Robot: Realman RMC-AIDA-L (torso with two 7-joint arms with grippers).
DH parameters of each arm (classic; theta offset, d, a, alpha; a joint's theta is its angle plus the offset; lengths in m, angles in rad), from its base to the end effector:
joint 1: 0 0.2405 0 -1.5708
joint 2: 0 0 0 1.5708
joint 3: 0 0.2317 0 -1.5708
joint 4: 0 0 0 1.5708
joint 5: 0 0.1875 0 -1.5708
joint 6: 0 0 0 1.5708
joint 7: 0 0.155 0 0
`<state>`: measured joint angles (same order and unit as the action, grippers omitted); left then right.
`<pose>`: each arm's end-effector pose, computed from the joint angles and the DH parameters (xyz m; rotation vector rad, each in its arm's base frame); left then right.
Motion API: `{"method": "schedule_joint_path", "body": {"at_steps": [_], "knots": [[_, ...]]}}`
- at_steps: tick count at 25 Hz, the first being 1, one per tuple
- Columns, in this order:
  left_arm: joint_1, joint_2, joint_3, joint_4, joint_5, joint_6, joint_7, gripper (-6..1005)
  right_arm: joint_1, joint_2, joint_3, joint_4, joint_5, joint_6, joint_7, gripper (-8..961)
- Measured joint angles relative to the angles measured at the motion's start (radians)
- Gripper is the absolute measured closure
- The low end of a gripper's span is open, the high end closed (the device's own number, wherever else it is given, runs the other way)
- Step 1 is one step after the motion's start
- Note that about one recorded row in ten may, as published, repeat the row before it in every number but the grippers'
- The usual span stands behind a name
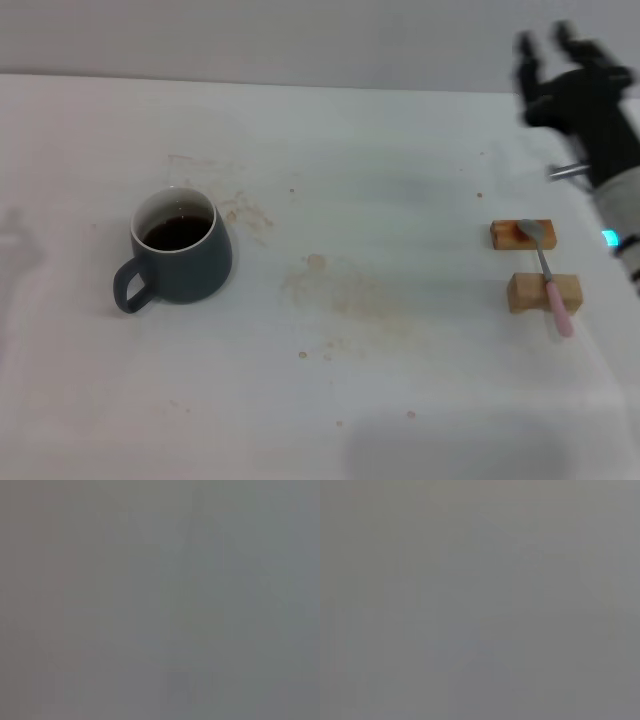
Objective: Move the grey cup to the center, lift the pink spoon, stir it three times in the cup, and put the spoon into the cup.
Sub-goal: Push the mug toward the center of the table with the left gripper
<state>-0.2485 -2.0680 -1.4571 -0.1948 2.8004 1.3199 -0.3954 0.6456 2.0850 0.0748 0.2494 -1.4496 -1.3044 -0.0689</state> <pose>-0.3304 0.2769 0.0630 -1.3271 -0.6357 -0.8732 0.2164 0.3520 -0.0085 -1.6374 0.3164 0.8071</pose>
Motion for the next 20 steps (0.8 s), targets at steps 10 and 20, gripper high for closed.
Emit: {"method": "schedule_joint_path", "body": {"at_steps": [10,20], "knots": [[0.045,-0.003,-0.157,0.048,0.0,0.003,0.024,930,-0.106,-0.003,0.24,-0.076,0.0,-0.055,0.136,623],[0.042,0.001,-0.138,0.051,0.011,-0.016,0.024,672,-0.13,-0.003,0.258,-0.084,-0.004,-0.053,0.204,624]]}}
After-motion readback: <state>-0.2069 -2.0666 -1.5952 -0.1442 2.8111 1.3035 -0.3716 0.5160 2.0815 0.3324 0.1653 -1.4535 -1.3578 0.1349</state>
